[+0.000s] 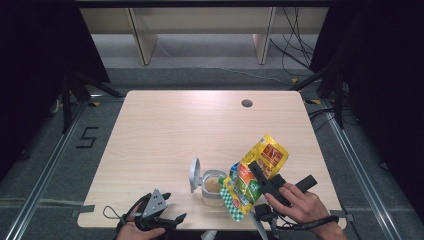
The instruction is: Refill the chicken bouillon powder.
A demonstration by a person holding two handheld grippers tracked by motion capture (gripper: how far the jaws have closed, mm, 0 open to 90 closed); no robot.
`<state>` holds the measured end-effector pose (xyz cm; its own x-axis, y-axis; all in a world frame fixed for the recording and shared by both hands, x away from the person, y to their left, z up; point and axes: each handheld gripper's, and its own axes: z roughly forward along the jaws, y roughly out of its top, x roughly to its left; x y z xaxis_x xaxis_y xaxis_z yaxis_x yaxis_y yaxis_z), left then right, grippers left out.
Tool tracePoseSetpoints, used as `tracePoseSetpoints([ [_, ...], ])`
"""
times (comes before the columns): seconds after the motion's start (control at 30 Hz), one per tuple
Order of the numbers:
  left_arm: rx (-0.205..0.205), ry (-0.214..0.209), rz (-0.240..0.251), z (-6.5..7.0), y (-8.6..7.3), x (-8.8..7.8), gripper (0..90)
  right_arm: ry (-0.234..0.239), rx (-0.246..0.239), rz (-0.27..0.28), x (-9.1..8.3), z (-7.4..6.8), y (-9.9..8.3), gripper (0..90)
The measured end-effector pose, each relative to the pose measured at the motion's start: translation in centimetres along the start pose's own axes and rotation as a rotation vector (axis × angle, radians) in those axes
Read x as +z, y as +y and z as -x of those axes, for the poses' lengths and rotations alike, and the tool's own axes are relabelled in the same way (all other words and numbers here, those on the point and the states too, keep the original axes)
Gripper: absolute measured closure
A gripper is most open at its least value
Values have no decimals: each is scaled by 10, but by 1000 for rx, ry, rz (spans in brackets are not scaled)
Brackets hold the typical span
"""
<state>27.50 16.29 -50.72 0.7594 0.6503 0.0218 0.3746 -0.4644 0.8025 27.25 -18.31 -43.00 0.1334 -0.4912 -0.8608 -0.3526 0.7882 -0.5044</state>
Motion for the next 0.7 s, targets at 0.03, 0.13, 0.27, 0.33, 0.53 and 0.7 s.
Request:
tracePoseSetpoints([
  [0.03, -5, -14, -7, 1, 0, 0, 167, 5, -4, 1, 0, 0, 0, 587],
  [0.13, 4, -9, -9, 1, -1, 0, 167, 27, -15, 8, 1, 2, 0, 587],
  [0.27, -3, -15, -8, 0, -1, 0, 168, 5, -18, 7, 0, 1, 0, 588],
  [0.33, 0, -16, -10, 0, 0, 0, 168, -1, -16, 8, 1, 1, 0, 588],
  [0.53, 21, -8, -1, 0, -1, 0, 167, 2, 0, -1, 0, 1, -1, 588],
  [0.7, 5, -7, 15, 1, -1, 2, 167, -2, -14, -2, 0, 2, -3, 588],
])
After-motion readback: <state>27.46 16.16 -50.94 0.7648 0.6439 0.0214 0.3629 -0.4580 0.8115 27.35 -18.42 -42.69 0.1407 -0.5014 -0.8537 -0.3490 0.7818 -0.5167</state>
